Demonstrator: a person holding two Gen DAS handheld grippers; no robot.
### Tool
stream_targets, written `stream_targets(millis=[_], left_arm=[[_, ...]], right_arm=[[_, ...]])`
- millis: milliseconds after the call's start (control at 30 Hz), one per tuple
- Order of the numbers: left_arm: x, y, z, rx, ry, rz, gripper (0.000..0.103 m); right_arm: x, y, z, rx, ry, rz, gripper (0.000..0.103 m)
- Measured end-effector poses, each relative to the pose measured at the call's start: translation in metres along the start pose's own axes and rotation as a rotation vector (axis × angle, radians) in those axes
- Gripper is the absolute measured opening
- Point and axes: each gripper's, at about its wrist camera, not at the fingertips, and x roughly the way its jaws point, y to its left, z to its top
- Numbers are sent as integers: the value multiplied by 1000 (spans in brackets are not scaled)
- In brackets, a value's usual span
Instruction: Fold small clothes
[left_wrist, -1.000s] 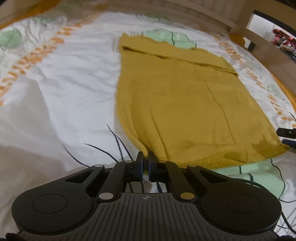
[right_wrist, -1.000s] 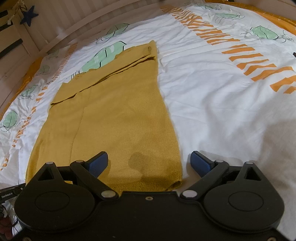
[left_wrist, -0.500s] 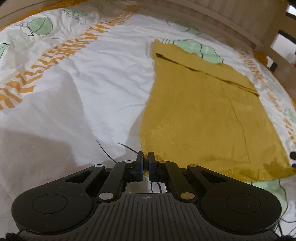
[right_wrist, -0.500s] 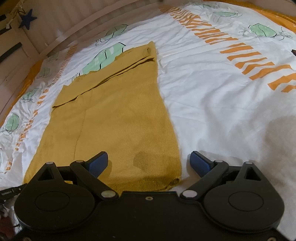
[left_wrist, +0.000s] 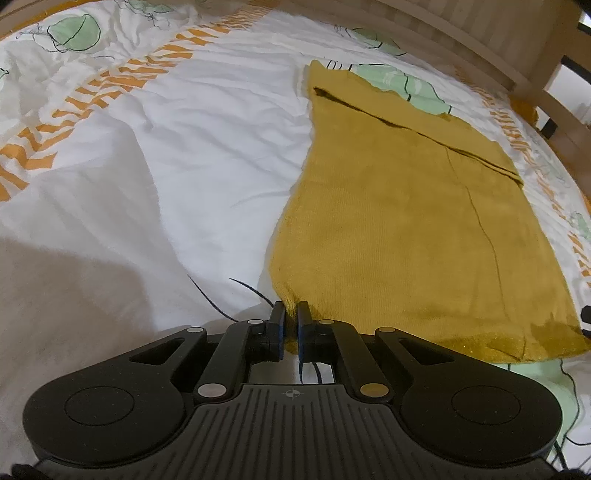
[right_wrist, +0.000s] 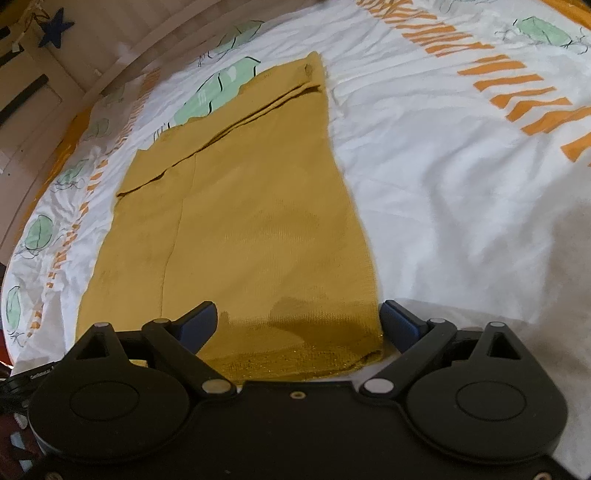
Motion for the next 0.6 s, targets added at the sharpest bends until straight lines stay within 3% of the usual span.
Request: stream_targets(millis=[100, 167, 267, 300, 600], left_arm=[[2, 2, 1, -16, 5, -9, 7], [1, 2, 1, -19, 3, -15, 6], [-3, 2, -1, -15, -14, -28, 5], [-5, 2, -1, -13, -26, -32, 5], [-35, -1, 10, -48, -150, -88, 4]], right_arm=[[0, 0, 0, 3, 6, 8, 86], [-1, -2, 0, 11, 7, 17, 71], [-4, -6, -2, 42, 1, 42, 38], [-5, -7, -2, 56, -1, 68, 22], [-27, 2, 5, 34, -115, 188, 19]])
